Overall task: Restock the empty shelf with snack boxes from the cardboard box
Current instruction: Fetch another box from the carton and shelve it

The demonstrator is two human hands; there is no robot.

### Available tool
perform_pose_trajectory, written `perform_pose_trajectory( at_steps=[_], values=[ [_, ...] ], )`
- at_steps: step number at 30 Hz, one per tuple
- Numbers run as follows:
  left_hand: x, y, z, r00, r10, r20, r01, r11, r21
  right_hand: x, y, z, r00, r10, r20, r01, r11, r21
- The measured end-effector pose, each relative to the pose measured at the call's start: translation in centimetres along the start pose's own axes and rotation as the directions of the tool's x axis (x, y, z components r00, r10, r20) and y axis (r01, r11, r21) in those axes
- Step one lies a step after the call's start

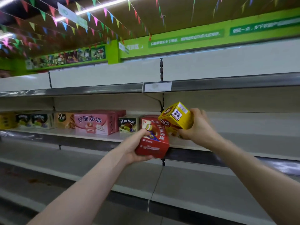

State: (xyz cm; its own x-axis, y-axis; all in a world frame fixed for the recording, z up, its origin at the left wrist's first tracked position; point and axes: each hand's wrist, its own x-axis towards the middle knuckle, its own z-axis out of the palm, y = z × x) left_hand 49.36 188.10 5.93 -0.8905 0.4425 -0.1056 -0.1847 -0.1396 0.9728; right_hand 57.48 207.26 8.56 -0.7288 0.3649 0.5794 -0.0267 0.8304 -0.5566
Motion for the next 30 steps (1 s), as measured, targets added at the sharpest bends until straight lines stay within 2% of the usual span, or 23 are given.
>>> perform_pose_trajectory(
  at_steps=[3,5,7,11,13,16,22,26,30],
  values=[
    [1.9,0.8,1.1,0.998,-0.037,0.041,0.035,0.999,0.042,0.5,-1.0,1.3,0.994,-0.104,0.033,0.107,0.989,-0.105],
    [3.2,1.4,1.2,0.997,-0.043,0.06,0.04,0.998,0.055,1.1,-1.3,1.6,0.985,-0.12,0.123,0.128,0.99,-0.06],
    [4.6,1.8,0.8,0.997,-0.033,0.073,0.028,0.997,0.069,2.1,-1.2,1.4,0.986,-0.087,0.139,0.072,0.992,0.107],
    [7.0,1.9,0.1,0.994,-0.009,0.107,0.003,0.998,0.056,3.8,-0.4,1.5,0.997,0.061,0.038,-0.071,0.924,0.376],
    [8.3,1.7,-0.1,0.992,0.004,0.125,-0.011,0.998,0.055,4.3,-0.2,1.9,0.988,0.137,0.068,-0.153,0.891,0.427],
    [10.0,1.6,-0.3,0.987,0.008,0.158,-0.016,0.999,0.046,5.3,0.0,2.4,0.951,0.244,0.189,-0.305,0.834,0.46],
    [12.0,1.3,-0.5,0.981,-0.008,0.194,-0.004,0.998,0.065,6.5,0.3,2.8,0.877,0.343,0.336,-0.46,0.804,0.378],
    [12.7,1.2,-1.0,0.978,-0.019,0.21,0.013,1.0,0.027,7.0,0.8,2.3,0.853,0.327,0.406,-0.486,0.782,0.391],
    [12.9,1.1,-1.2,0.973,-0.024,0.23,0.026,1.0,-0.007,7.2,0.3,2.4,0.823,0.351,0.446,-0.498,0.823,0.271]
  ],
)
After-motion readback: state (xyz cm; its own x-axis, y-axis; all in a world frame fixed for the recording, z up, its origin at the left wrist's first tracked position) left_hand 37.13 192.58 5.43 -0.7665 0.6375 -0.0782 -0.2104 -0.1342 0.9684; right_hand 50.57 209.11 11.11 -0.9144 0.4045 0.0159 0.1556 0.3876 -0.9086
